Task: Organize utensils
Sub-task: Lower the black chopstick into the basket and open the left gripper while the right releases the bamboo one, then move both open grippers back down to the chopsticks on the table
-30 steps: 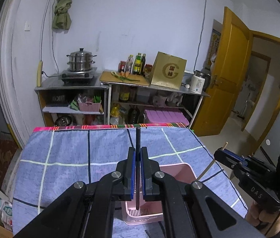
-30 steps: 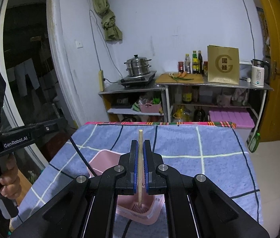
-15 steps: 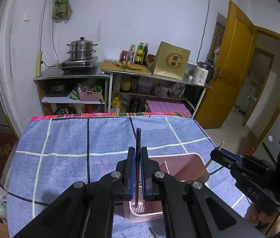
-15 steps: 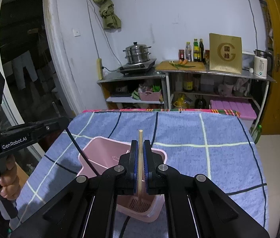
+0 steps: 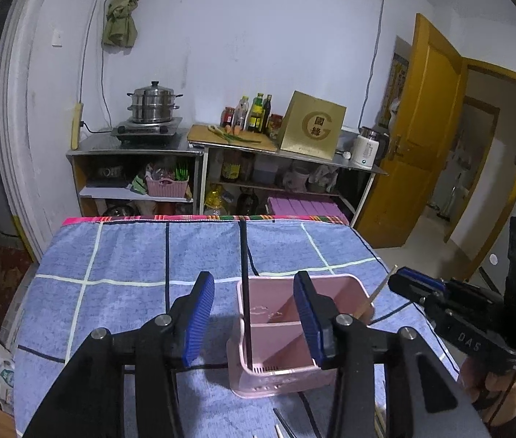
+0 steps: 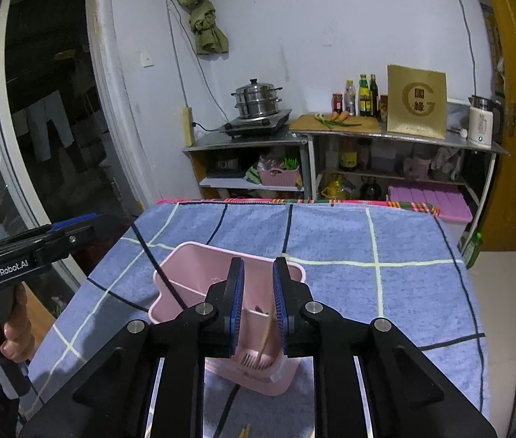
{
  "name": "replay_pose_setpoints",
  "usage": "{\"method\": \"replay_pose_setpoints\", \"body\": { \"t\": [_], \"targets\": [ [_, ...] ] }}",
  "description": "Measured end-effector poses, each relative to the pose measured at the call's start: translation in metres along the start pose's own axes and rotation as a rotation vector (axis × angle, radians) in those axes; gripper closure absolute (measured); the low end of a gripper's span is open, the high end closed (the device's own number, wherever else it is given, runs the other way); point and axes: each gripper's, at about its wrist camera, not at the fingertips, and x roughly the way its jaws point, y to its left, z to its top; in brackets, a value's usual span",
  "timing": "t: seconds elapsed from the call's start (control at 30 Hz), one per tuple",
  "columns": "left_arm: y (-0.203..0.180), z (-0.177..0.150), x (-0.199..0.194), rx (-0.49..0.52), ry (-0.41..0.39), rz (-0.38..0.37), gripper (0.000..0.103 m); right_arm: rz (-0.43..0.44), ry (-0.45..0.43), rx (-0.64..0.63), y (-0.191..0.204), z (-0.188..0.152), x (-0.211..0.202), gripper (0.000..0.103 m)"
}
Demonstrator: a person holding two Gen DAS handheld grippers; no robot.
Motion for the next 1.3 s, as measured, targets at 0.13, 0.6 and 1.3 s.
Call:
{"method": "replay_pose_setpoints", "body": {
  "t": [0.13,0.6,1.3],
  "targets": [
    [-0.001,-0.017,-0.023,-0.01,-0.027,-0.019,0.058,0.004,-0.028,-0.006,0.001,-0.008,-0.022,0.084],
    [-0.017,-0.113,-0.093,-0.014,-0.066,-0.048,0.058,0.041,-0.082,-0.012,0.011,-0.083,-0.099,0.084],
    [-0.035,-0.195,-0.094,0.016,0.05,-0.038,0.066,0.034,-0.014,0.024,0.009,-0.156,-0.117,0.084]
  ]
}}
